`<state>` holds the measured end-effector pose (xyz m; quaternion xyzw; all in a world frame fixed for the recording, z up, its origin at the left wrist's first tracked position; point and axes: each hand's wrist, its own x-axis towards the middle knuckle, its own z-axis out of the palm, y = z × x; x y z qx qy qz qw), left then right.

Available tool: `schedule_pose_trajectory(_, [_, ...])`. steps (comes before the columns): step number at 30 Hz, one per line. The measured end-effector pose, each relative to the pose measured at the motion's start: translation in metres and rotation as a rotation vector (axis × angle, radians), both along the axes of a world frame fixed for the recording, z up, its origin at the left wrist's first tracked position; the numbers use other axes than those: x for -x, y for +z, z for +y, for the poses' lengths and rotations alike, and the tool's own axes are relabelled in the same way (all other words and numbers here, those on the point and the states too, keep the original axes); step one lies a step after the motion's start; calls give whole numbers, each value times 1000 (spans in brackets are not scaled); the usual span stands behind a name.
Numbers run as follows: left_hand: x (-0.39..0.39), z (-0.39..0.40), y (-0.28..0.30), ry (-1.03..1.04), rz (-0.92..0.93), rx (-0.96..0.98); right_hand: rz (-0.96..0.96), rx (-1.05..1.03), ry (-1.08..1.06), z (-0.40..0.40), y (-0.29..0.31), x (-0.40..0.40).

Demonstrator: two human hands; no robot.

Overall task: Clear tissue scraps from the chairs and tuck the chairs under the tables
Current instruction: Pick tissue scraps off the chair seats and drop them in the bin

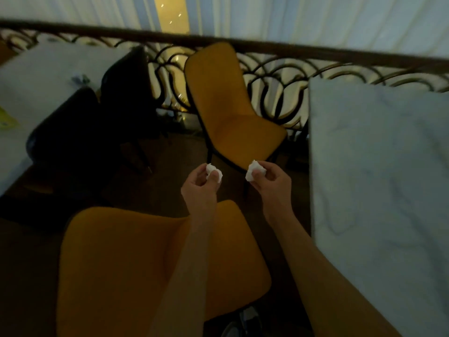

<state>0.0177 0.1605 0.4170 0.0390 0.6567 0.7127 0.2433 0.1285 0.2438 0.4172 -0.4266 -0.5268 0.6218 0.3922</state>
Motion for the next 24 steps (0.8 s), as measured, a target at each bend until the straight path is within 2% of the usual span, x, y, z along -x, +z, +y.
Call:
schedule_pose_trajectory(7, [-25,18,68,-156,61,-95,68,-35,-185,3,66,-35])
schedule_pose_trajectory(12, [-64,34,99,-284,27,-185,115,-63,-295,2,94,-84])
schedule_pose_trajectory(18, [-146,56,114,-502,-53,-241,138,-57,-495,-2,106,-166])
schedule_pose_trajectory(24, [-264,68,117,-688,-114,-208,168,-52,-736,-22,116,-278])
